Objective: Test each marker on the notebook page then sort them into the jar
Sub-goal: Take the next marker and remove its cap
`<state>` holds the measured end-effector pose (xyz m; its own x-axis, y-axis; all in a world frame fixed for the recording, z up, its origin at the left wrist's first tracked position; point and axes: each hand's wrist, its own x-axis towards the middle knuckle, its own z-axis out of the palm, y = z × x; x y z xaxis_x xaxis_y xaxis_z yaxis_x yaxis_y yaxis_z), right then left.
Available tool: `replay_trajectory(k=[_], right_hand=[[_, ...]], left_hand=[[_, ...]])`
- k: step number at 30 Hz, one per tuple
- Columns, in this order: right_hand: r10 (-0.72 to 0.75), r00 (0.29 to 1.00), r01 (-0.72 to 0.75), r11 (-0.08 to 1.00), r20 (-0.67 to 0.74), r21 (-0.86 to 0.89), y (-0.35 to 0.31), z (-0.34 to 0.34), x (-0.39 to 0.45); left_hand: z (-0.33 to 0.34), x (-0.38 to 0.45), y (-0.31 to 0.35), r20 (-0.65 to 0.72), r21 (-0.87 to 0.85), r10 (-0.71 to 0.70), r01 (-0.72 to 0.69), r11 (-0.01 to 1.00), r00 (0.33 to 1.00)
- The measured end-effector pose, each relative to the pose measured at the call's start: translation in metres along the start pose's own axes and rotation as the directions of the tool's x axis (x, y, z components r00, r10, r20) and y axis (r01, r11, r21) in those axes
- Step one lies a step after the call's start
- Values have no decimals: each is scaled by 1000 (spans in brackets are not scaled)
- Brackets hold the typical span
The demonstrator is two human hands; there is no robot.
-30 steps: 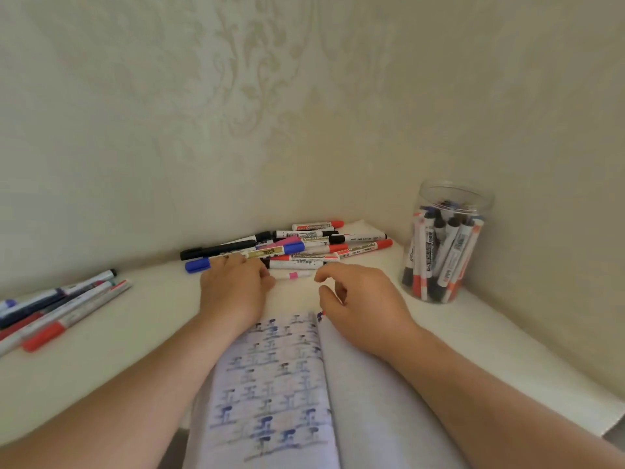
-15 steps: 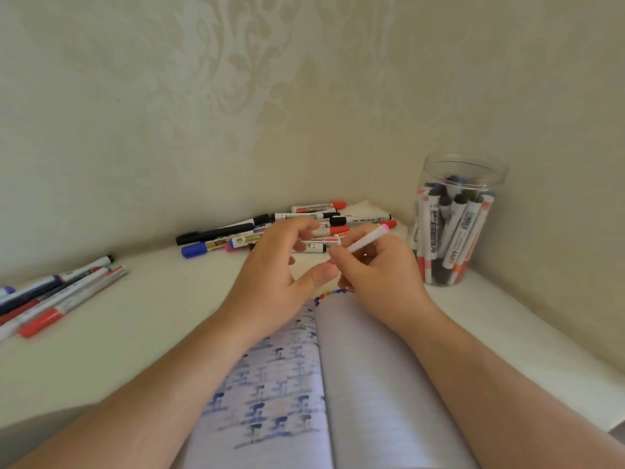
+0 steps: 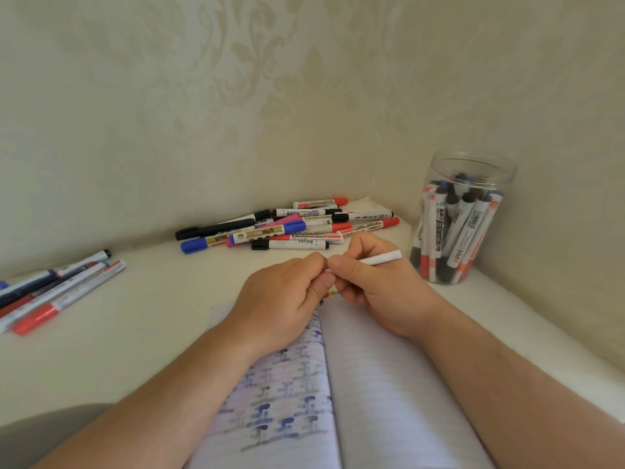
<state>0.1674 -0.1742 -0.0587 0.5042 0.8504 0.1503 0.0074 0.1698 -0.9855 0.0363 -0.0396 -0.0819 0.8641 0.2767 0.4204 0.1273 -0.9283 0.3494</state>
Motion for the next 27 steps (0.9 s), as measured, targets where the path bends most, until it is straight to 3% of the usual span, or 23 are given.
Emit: replay_trajectory(k=[8,12,14,17,22,27], right_hand=[[32,993,-28,999,116,-41,-7,-12,-4],[94,995,-91,986,-16,142,-12,-21,2],[120,990,-105,979,-76,177,-12,-24,3],[118,986,-112,992,-114,59,-10,-20,1],[30,991,-83,896,-127,-436,-6,-6,-5],[23,987,-94,892,-162,-442,1,3,-5]], left_hand=[[-5,1,-1,53,-75,-68,72,995,996],[-13,4,2,145,-115,-190,207,971,971],[-17,1,2,232,-72,-185,207,976,955],[-19,-11,2,357,-30,-87,104,994,930],[-11,-27,-1,270,-27,-9,17,1000,963],[-13,-24,0,312,-25,-15,24,999,950]])
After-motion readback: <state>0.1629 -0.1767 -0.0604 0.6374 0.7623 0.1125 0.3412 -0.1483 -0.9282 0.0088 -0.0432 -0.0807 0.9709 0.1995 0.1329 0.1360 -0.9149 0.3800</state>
